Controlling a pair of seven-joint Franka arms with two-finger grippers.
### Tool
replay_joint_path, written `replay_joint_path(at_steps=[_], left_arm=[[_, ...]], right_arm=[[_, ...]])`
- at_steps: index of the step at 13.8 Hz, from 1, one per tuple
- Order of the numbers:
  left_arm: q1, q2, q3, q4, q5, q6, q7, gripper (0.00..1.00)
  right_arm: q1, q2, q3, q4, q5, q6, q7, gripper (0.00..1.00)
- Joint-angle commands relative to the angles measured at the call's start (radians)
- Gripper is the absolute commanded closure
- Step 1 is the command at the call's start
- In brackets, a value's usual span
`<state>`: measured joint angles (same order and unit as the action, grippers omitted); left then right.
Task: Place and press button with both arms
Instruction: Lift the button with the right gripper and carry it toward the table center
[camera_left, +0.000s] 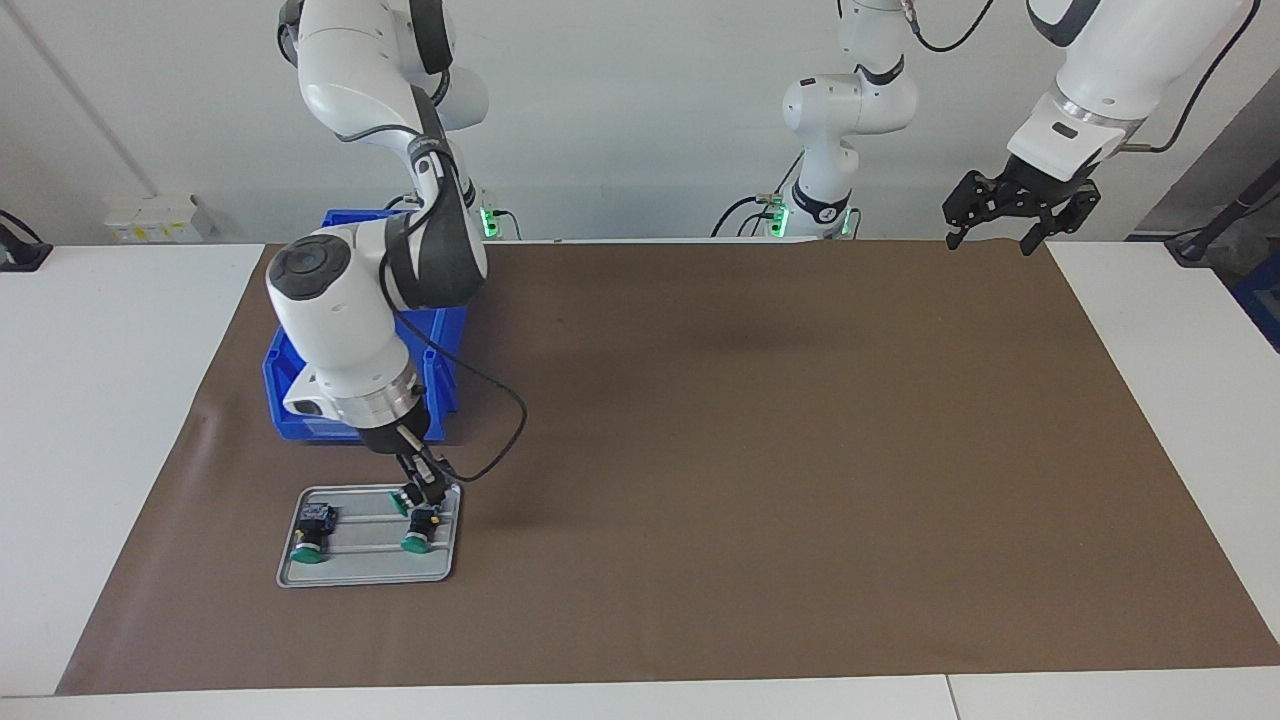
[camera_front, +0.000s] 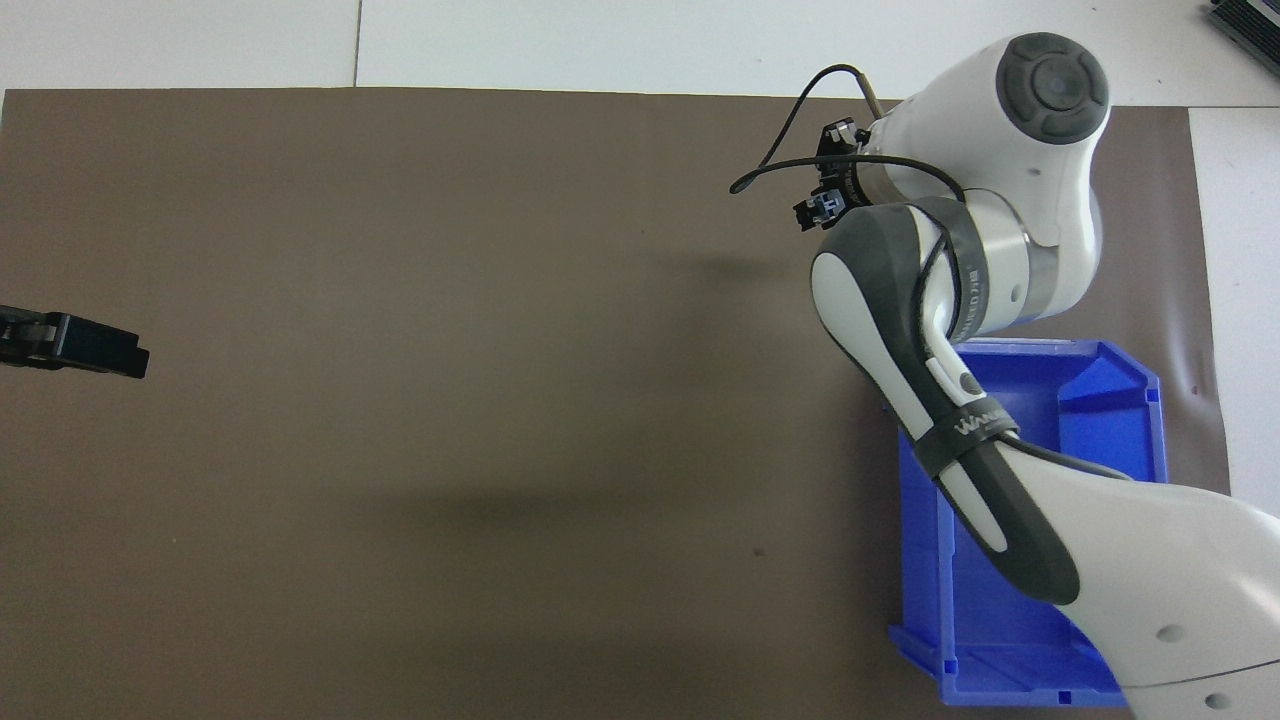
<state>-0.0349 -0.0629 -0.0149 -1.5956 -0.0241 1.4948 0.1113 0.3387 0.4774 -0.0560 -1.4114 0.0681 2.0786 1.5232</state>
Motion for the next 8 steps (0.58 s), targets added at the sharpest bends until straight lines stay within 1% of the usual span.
replay_joint_path(at_steps=[1,3,5,7,8], left_arm=[[0.007,-0.011,-0.005,-0.009,0.007,-0.010,0.002,0.00],[0.007,-0.011,-0.005,-0.009,0.007,-0.010,0.002,0.00],[0.007,-0.011,-0.005,-0.009,0.007,-0.010,0.002,0.00],[0.007,-0.011,-0.005,-0.009,0.007,-0.010,0.002,0.00],[0.007,-0.011,-0.005,-0.009,0.007,-0.010,0.002,0.00]], right_arm=[[0.080,-0.022,0.001,-0.017,-0.027,-0.003,0.246,1.00],[0.147,-0.016,0.004,-0.037,-0.077,0.004,0.442,1.00],[0.206,0.003,0.004,-0.040,-0.120,0.005,0.569,1.00],[0.264,0.050,0.005,-0.034,-0.187,0.011,0.661,1.00],[0.288,0.076,0.005,-0.027,-0.200,0.032,0.710,1.00]])
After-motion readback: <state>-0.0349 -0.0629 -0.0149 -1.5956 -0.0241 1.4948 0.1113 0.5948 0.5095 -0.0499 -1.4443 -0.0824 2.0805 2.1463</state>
